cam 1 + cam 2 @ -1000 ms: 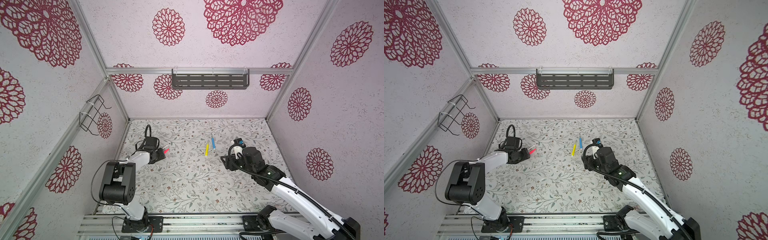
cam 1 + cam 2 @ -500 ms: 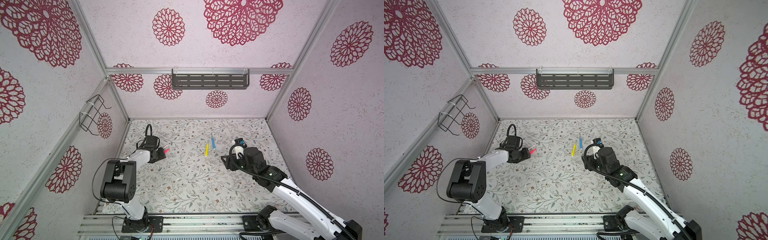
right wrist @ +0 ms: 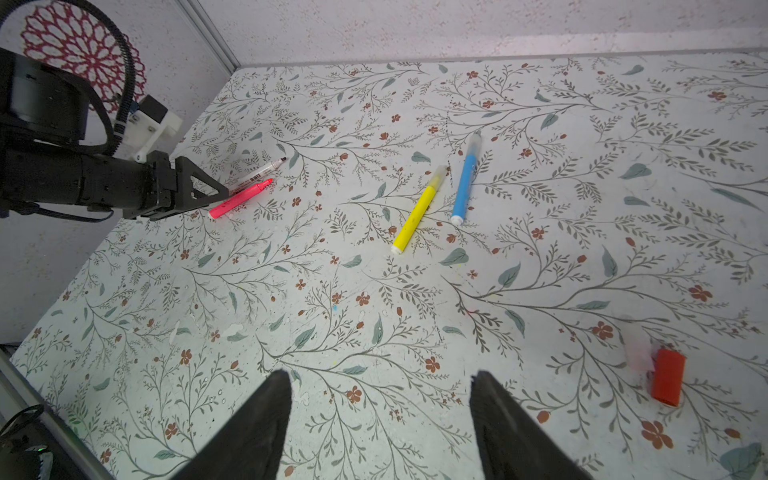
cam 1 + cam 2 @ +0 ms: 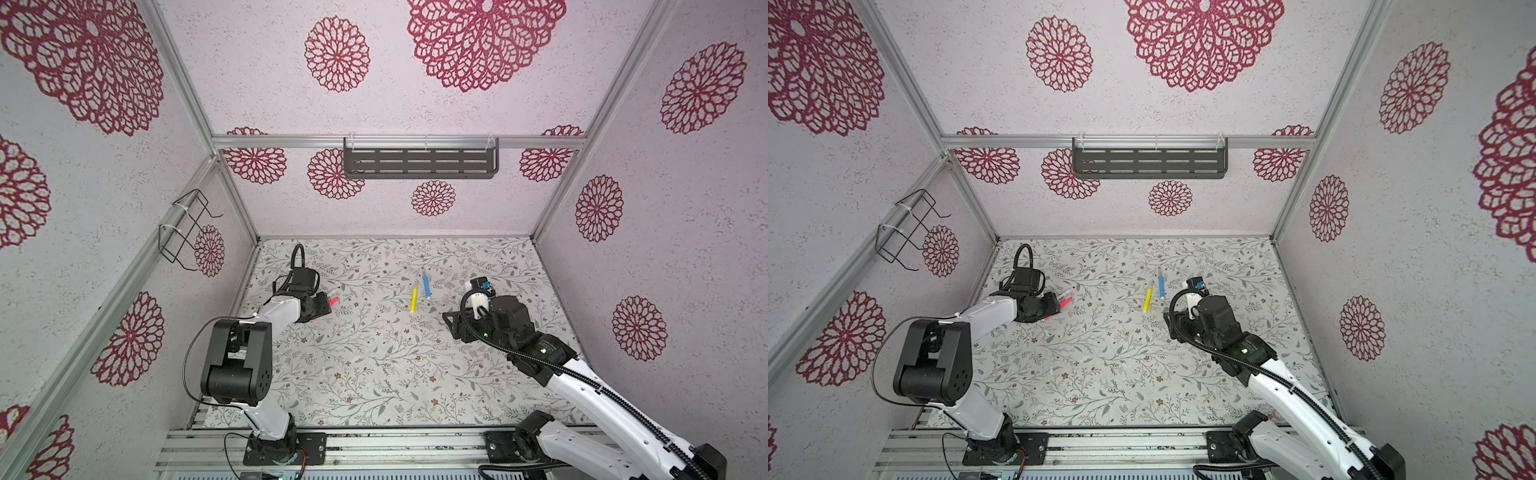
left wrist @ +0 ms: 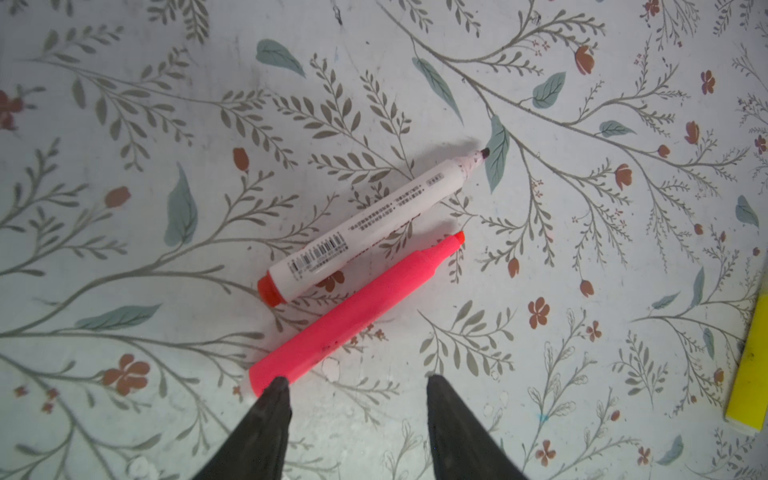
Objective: Insert the pens into the pen caps
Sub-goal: 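Move the left gripper over the pink highlighter and white marker, then lower the left gripper and grasp the pink highlighter near its uncapped tip end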
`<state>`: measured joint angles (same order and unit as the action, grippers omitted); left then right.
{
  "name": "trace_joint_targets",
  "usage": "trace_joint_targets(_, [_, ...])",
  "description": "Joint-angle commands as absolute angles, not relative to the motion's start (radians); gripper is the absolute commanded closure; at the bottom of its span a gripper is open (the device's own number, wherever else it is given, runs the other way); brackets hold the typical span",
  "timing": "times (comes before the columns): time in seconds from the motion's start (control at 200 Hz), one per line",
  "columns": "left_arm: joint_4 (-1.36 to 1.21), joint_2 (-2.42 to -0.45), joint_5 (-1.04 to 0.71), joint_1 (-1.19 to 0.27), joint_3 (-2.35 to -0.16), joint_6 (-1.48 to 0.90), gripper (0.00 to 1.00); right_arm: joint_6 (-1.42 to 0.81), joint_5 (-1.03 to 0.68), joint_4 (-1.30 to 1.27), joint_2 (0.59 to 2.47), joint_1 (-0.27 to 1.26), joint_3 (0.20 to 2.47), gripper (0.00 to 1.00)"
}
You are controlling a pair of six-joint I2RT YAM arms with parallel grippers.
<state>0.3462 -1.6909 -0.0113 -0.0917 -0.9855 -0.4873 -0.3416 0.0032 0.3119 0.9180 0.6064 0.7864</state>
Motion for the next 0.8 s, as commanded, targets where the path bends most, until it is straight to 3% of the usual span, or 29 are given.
trace_joint_targets(0.0, [0.364, -1.694, 0.017, -0.094, -1.009, -0.455, 0.44, -0.349, -0.002, 0.287, 0.897, 0.601, 0.783, 0.28])
trace_joint_targets(0.796, [0.373, -1.808, -0.010, -0.080, -1.074, -0.432, 0.44, -0.347, -0.008, 0.283, 0.882, 0.598, 0.782, 0.28])
